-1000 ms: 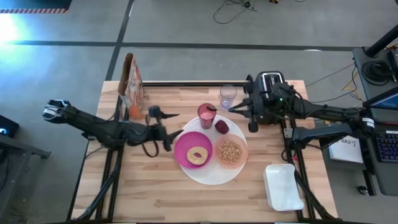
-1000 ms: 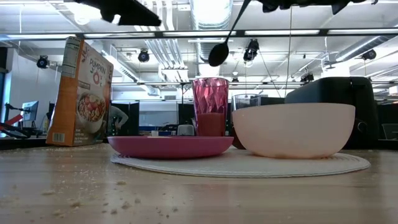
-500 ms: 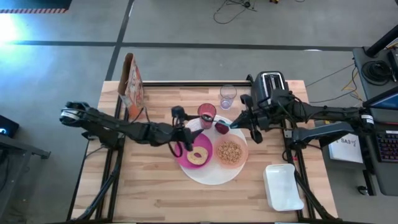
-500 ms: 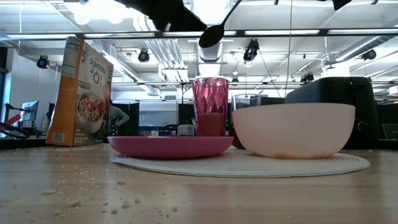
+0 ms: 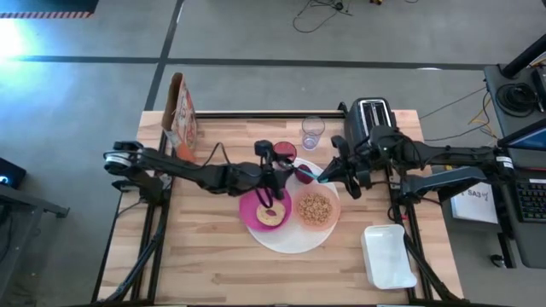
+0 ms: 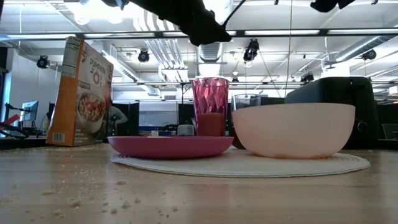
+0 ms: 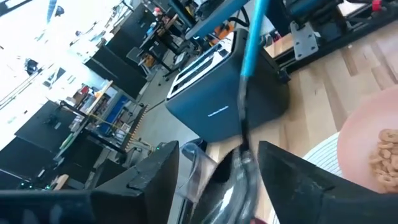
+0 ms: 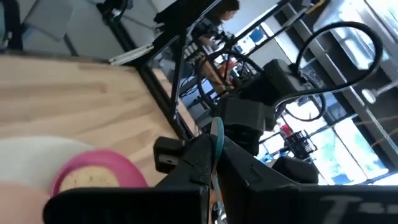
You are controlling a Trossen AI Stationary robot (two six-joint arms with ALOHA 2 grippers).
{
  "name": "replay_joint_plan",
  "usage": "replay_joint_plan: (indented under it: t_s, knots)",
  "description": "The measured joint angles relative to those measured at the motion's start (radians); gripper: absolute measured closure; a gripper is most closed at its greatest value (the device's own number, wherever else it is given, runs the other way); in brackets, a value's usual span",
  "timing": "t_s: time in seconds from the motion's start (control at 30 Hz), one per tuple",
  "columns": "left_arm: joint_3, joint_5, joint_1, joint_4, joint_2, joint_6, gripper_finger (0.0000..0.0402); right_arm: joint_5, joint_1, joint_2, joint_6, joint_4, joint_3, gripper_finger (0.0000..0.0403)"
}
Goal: Arrange a breakfast setting
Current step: Put the blue spoon to the right side of the white table mat
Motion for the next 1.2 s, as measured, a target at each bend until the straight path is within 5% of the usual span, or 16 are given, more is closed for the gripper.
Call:
replay_joint_plan:
  t_s: [0.27, 0.7, 1.0, 1.2]
  knots:
    - [0.024, 0.0, 0.0, -0.001, 0.017, -0.015, 0.0258, 0.024, 0.0, -0.012, -0.155, -0.08, 0.0, 0.0394]
    - [0.029, 0.007, 0.005, -0.004, 0.016, -0.019, 0.0389, 0.034, 0.0, -0.03, -0.176, -0.083, 0.0, 0.0394]
    - [0.029, 0.008, 0.014, 0.0, 0.016, -0.057, 0.0381, 0.027, 0.0, -0.029, -0.165, -0.087, 0.0, 0.0394]
    - [0.029, 0.012, 0.013, -0.005, 0.016, -0.043, 0.0396, 0.037, -0.001, -0.029, 0.045, -0.078, 0.001, 0.0394]
